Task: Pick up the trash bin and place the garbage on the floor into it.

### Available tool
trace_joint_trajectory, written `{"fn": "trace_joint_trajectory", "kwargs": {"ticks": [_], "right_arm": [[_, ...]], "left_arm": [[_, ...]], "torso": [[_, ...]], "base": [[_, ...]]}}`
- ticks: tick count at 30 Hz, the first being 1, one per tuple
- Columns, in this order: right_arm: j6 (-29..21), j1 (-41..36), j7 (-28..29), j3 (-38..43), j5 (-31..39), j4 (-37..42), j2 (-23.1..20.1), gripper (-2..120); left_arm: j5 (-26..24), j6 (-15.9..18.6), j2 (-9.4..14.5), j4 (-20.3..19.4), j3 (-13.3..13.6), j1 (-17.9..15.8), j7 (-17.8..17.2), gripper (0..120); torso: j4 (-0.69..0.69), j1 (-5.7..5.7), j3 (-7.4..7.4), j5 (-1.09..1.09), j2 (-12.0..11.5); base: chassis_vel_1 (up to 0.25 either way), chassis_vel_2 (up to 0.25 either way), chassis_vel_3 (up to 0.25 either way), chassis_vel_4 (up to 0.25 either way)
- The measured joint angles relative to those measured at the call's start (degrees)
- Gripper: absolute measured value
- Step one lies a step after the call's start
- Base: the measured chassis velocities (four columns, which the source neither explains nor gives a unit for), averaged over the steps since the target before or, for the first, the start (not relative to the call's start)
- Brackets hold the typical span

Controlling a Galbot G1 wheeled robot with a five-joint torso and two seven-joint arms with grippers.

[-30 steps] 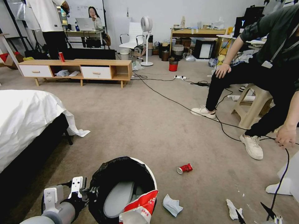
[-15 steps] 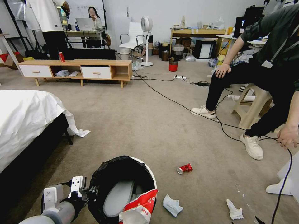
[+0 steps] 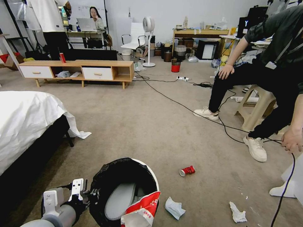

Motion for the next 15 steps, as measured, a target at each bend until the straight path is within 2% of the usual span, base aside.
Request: {"fn": "trace_joint_trajectory", "kwargs": {"ticks": [4,7,8,11,12,14,15], "right_arm": [[-0.3,0.5,0.0,-0.9,1.6,-1.1,-2.4,100],[-0.2,2.0,-0.2,-2.6,2.1,-4.4,-6.4,100],[-0.2,2.0,-0.2,-2.6,2.1,-4.4,-6.4,100],[0.0,2.4,-0.4,-3.1,1.8,-5.5,-10.5,100],[0.0,2.4,-0.4,-3.1,1.8,-5.5,-10.5,100],[0.4,2.5,-0.7,-3.1,1.1,-5.8,-13.9,100],[0.4,2.5,-0.7,-3.1,1.1,-5.8,-13.9,100]], "left_arm": [[0.0,0.1,0.0,-0.1,-0.1,0.1,-0.2,1],[0.1,0.3,0.0,-0.5,-0.3,0.3,-0.5,1],[0.1,0.3,0.0,-0.5,-0.3,0.3,-0.5,1],[0.2,0.4,0.0,-0.7,-0.4,0.3,-0.7,1],[0.2,0.4,0.0,-0.7,-0.4,0.3,-0.7,1],[0.3,0.5,0.0,-0.8,-0.4,0.5,-0.8,1],[0.3,0.5,0.0,-0.8,-0.4,0.5,-0.8,1]], "torso": [[0.01,0.00,0.00,-0.02,0.0],[0.00,0.00,0.00,0.01,0.0],[0.00,0.00,0.00,0.01,0.0],[0.00,0.00,0.00,0.02,0.0],[0.00,0.00,0.00,0.02,0.0],[0.00,0.00,0.00,-0.01,0.0],[0.00,0.00,0.00,-0.01,0.0]], "base": [[0.000,0.000,0.000,0.000],[0.000,0.000,0.000,0.000],[0.000,0.000,0.000,0.000],[0.000,0.000,0.000,0.000],[0.000,0.000,0.000,0.000],[0.000,0.000,0.000,0.000],[0.000,0.000,0.000,0.000]]}}
